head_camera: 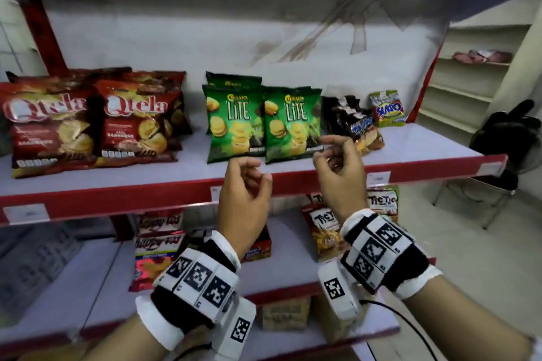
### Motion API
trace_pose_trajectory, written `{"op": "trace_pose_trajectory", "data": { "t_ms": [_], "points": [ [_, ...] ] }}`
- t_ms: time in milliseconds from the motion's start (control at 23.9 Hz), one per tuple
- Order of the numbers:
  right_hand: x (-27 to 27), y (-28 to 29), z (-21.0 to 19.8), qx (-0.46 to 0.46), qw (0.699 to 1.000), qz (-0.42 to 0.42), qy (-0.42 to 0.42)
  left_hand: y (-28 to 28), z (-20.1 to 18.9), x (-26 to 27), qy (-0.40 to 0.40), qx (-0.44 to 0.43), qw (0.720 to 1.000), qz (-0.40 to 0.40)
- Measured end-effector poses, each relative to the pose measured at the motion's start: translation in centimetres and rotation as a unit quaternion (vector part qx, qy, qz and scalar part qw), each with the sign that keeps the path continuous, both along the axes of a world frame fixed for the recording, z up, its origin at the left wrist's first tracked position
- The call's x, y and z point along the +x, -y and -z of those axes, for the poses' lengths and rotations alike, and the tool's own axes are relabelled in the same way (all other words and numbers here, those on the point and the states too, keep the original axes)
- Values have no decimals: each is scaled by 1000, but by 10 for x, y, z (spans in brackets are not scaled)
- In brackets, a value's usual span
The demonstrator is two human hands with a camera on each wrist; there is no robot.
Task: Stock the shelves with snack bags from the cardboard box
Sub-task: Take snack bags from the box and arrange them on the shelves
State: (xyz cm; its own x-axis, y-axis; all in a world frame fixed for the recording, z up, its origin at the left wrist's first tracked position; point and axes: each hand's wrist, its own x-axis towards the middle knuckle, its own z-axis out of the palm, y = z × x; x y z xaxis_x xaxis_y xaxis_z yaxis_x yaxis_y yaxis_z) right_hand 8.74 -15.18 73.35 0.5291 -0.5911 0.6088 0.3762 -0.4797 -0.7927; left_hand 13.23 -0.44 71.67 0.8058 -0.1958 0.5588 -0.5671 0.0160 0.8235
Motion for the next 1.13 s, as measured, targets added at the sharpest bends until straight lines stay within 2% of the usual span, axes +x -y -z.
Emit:
{"op": "trace_pose_trajectory", "data": {
  "t_ms": [84, 251, 544, 586, 628, 711, 795, 879, 1130],
  "points": [
    [-14, -2, 27, 14, 1000, -12, -11, 3, 28, -13, -28, 13, 999, 20],
    [-37, 4, 76, 17, 997, -38, -59, 17, 80, -24, -78, 61, 995, 11],
    [-56, 51, 161, 53, 981, -71, -172, 60, 161, -35, -196, 113, 974, -19],
    [-60, 65, 186, 56, 976, -76, -199, 72, 183, -41, -221, 121, 967, -31],
    [-60, 67, 190, 59, 973, -78, -208, 70, 187, -40, -233, 115, 965, -34],
    [-66, 77, 218, 71, 958, -106, -256, 71, 214, -45, -256, 133, 957, -25],
    [-72, 85, 257, 62, 932, -134, -330, 77, 251, -56, -282, 195, 939, -18],
    [-78, 87, 291, 54, 906, -151, -392, 76, 284, -63, -312, 217, 925, -14],
    [-82, 84, 423, 42, 854, -163, -492, 74, 408, -62, -404, 269, 874, 16]
  ]
}}
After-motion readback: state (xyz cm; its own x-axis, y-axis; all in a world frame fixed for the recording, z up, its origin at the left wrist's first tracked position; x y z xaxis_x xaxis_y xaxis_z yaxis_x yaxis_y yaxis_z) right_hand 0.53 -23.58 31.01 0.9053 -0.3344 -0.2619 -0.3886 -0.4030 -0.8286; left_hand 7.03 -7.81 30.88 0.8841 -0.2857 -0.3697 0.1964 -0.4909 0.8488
